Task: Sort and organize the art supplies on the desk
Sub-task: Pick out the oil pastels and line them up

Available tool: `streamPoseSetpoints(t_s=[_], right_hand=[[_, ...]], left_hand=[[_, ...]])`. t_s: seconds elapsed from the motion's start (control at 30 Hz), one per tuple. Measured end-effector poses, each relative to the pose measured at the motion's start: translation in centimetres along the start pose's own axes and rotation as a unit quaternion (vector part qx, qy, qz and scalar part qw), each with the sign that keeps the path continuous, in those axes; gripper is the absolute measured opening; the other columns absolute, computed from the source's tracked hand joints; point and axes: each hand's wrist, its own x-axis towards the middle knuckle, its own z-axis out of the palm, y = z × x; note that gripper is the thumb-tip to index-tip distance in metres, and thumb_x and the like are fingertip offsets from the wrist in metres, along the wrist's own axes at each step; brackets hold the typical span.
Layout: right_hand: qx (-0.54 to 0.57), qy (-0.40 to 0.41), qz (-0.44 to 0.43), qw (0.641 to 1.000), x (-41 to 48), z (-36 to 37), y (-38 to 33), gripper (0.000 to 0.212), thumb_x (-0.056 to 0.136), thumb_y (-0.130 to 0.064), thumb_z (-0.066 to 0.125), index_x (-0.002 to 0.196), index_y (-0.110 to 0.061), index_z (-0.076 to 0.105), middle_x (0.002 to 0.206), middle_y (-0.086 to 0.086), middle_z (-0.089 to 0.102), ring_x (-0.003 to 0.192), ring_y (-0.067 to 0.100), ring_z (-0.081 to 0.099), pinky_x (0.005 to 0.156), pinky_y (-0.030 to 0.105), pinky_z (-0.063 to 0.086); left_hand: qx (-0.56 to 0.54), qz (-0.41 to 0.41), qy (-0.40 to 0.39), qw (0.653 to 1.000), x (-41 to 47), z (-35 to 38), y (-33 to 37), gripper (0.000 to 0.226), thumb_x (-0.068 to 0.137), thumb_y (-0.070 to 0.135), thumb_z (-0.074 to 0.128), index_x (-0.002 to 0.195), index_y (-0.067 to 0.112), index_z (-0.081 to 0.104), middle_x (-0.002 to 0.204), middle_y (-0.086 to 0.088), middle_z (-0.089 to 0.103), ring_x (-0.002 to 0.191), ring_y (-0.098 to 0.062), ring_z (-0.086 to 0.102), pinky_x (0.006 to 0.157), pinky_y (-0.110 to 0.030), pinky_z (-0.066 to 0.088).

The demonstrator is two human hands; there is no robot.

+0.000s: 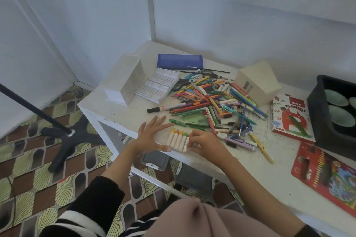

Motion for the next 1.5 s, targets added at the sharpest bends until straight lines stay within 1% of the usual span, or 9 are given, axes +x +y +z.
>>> streamPoseSetpoints(t_s=[0.2,0.37,0.47,0.77,0.9,1.03,1.17,1.27,1.5], right_hand=[[-0.037,0.001,-0.057,0.998,0.0,0.0,0.1,0.001,0.078,-0.009,0.07,0.079,-0.009,0.07,0.089,0.006,0.061,0.073,0.022,0.06,0.062,0.035,0.051],[-0.085,0.027,-0.109,0.99,-0.3,0.3,0.6,0.016,0.074,-0.011,0.073,0.089,-0.014,0.068,0.09,0.002,0.061,0.072,0.018,0.059,0.053,0.028,0.049],[-0.096,0.043,-0.138,0.985,-0.7,0.8,0.8,0.004,0.078,-0.015,0.065,0.076,-0.014,0.069,0.083,0.001,0.06,0.068,0.019,0.059,0.049,0.032,0.05],[-0.095,0.059,-0.145,0.983,-0.9,1.3,1.5,0.006,0.075,-0.01,0.07,0.069,-0.011,0.068,0.083,0.002,0.062,0.069,0.019,0.06,0.05,0.031,0.051],[-0.053,0.082,-0.108,0.989,-0.5,-0.3,2.0,0.002,0.078,-0.009,0.072,0.079,-0.011,0.071,0.086,0.002,0.064,0.079,0.018,0.061,0.061,0.028,0.052],[-0.105,0.126,-0.035,0.986,0.7,-3.8,4.1,0.004,0.08,-0.014,0.072,0.084,-0.014,0.072,0.089,0.001,0.067,0.083,0.017,0.062,0.06,0.028,0.055],[-0.1,0.192,0.16,0.963,2.5,-7.2,7.9,0.019,0.089,-0.013,0.059,0.104,-0.018,0.07,0.111,0.002,0.066,0.103,0.023,0.056,0.073,0.036,0.051],[-0.102,0.177,0.289,0.935,3.9,-8.9,10.5,0.035,0.088,-0.002,0.05,0.117,-0.017,0.064,0.114,0.014,0.064,0.105,0.03,0.056,0.077,0.038,0.049],[-0.197,0.109,0.322,0.92,4.8,-9.1,12.7,0.024,0.09,-0.006,0.051,0.11,-0.018,0.057,0.114,0.012,0.059,0.104,0.031,0.054,0.079,0.04,0.05]], left_hand=[[0.0,0.002,0.001,1.0,0.0,0.0,0.0,0.104,0.037,0.101,0.039,0.13,0.061,0.018,0.152,0.026,-0.001,0.136,0.006,-0.019,0.112,-0.039,-0.016],[0.006,0.002,0.006,1.0,0.0,0.0,0.0,0.104,0.036,0.101,0.038,0.13,0.062,0.018,0.149,0.029,-0.003,0.136,0.007,-0.018,0.112,-0.039,-0.016],[0.007,0.002,0.006,1.0,0.0,0.0,0.0,0.101,0.036,0.101,0.039,0.128,0.064,0.017,0.148,0.03,-0.003,0.136,0.007,-0.017,0.112,-0.039,-0.015],[0.007,0.006,0.011,1.0,0.1,0.1,-0.2,0.102,0.037,0.1,0.039,0.13,0.062,0.019,0.15,0.028,-0.002,0.137,0.006,-0.017,0.112,-0.039,-0.015],[0.005,0.004,0.005,1.0,0.1,0.0,-0.1,0.102,0.037,0.101,0.039,0.129,0.063,0.018,0.149,0.029,-0.004,0.136,0.006,-0.018,0.112,-0.039,-0.016],[0.0,0.007,-0.001,1.0,0.2,-0.1,-0.1,0.1,0.037,0.101,0.04,0.127,0.064,0.016,0.148,0.03,-0.005,0.136,0.006,-0.019,0.112,-0.038,-0.017],[0.001,0.006,0.0,1.0,0.2,-0.1,-0.2,0.1,0.036,0.101,0.04,0.127,0.065,0.016,0.148,0.03,-0.005,0.136,0.006,-0.018,0.112,-0.039,-0.016],[0.001,0.005,-0.003,1.0,0.2,-0.1,-0.2,0.099,0.036,0.1,0.041,0.126,0.066,0.016,0.148,0.031,-0.005,0.135,0.007,-0.019,0.112,-0.038,-0.016],[0.001,0.007,0.005,1.0,0.3,0.1,-0.5,0.098,0.038,0.1,0.041,0.126,0.067,0.016,0.15,0.028,-0.003,0.137,0.006,-0.017,0.113,-0.04,-0.015]])
